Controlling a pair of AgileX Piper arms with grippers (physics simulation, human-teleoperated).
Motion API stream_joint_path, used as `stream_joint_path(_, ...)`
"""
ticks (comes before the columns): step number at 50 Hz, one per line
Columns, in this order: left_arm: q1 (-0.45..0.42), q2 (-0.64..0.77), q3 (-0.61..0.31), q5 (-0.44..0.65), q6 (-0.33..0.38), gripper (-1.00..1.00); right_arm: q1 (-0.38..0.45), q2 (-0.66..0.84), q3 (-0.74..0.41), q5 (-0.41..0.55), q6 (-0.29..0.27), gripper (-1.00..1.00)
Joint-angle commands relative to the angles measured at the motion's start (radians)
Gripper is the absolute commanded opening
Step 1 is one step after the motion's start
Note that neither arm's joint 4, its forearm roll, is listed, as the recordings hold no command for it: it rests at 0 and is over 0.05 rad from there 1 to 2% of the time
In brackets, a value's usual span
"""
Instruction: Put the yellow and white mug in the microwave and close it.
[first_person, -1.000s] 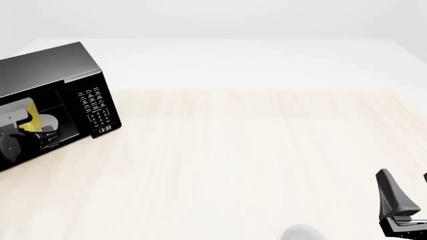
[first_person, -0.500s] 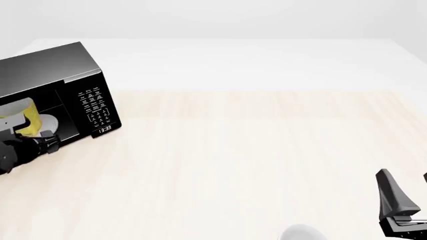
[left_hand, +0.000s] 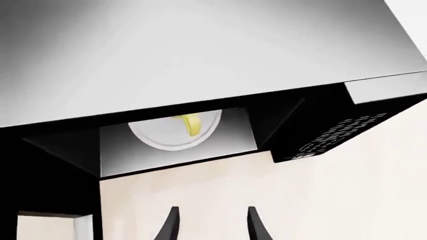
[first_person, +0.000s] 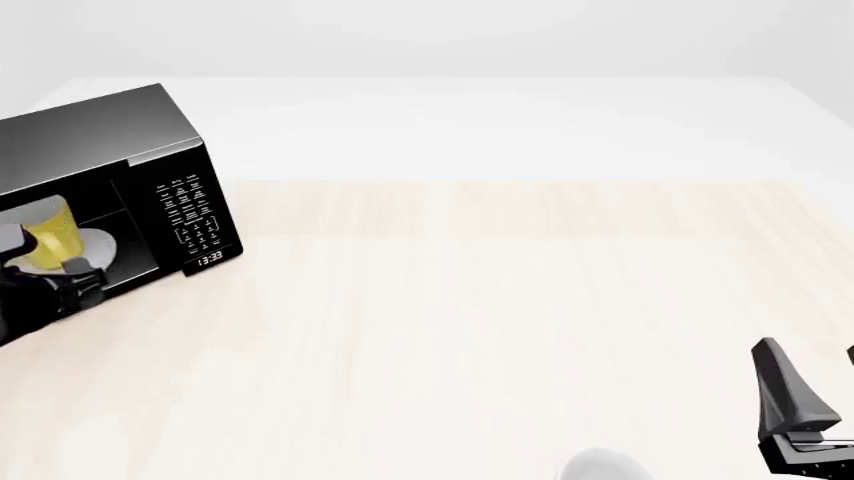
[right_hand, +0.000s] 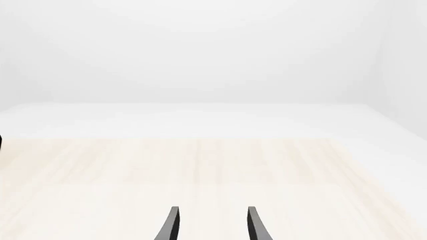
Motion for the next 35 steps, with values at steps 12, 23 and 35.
stream_joint_path(12, -0.016, -0.294, 0.069, 0.152, -0.013, 1.00, 0.000, 0.000, 0.000, 0.000, 0.000, 1.00)
stream_joint_path(23, -0.023, -0.402, 0.073, 0.232, -0.011, 1.00, 0.000, 0.000, 0.000, 0.000, 0.000, 1.00)
stream_joint_path(35, -0.034, -0.563, 0.056, 0.368, -0.023, 1.00, 0.000, 0.000, 0.000, 0.000, 0.000, 1.00)
